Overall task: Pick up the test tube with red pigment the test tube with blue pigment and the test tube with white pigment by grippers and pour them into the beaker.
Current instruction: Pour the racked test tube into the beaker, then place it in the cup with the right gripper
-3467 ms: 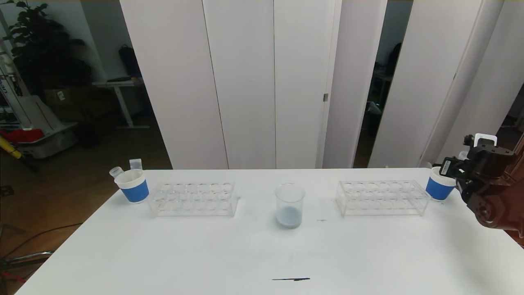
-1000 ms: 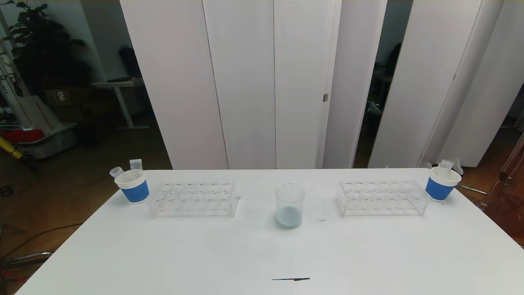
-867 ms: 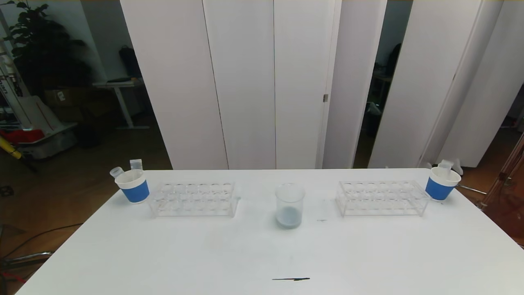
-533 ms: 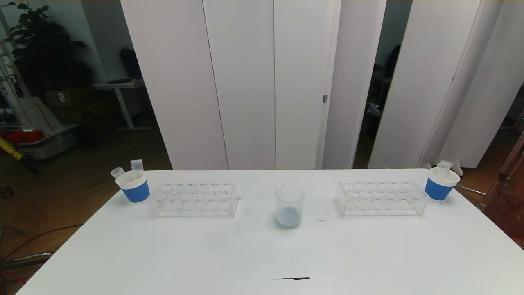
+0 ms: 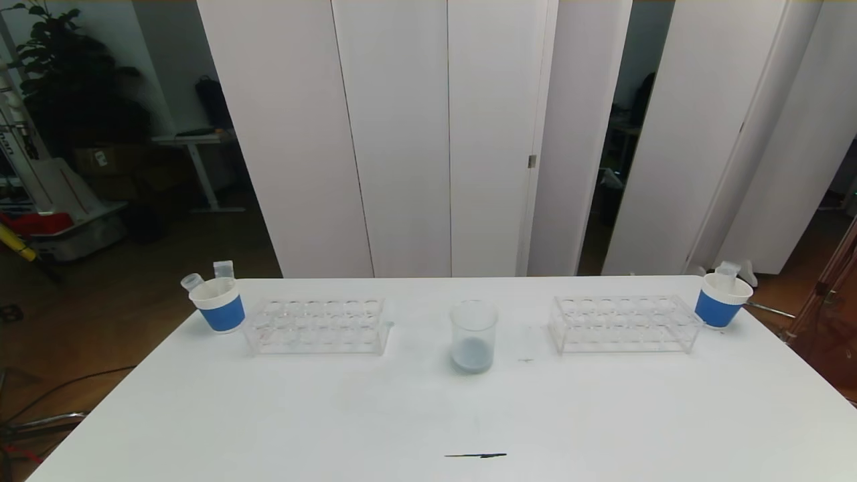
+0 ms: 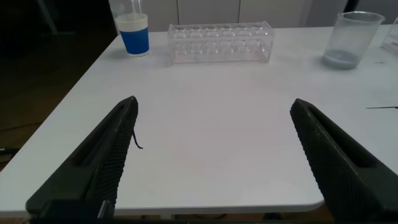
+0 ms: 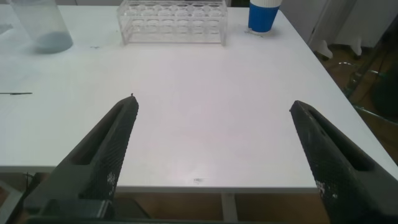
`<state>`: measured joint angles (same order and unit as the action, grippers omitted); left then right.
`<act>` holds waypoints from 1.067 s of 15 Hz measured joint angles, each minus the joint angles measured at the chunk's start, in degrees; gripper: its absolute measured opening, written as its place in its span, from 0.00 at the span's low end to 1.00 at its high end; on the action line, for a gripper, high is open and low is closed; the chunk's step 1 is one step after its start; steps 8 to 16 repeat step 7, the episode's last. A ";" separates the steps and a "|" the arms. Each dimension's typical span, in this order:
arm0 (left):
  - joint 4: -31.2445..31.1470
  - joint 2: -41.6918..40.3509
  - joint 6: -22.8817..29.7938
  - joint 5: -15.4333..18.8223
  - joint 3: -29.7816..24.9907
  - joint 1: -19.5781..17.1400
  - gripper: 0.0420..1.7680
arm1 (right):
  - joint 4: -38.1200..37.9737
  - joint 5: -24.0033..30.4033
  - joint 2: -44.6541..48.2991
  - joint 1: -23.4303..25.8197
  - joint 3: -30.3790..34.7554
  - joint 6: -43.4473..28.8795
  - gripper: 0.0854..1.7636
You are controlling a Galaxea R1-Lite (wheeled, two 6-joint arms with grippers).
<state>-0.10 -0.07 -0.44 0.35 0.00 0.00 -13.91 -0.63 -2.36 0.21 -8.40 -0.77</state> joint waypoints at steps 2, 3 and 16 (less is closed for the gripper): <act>0.02 0.00 0.00 0.00 0.00 0.00 0.99 | 0.88 0.73 1.55 -0.16 2.17 0.52 0.99; 0.00 0.00 0.00 0.00 0.00 0.00 0.99 | 0.88 0.74 1.96 -0.18 2.58 0.50 0.99; 0.02 0.00 0.00 0.00 0.00 0.00 0.99 | 0.93 0.74 2.41 -0.21 2.93 0.52 0.99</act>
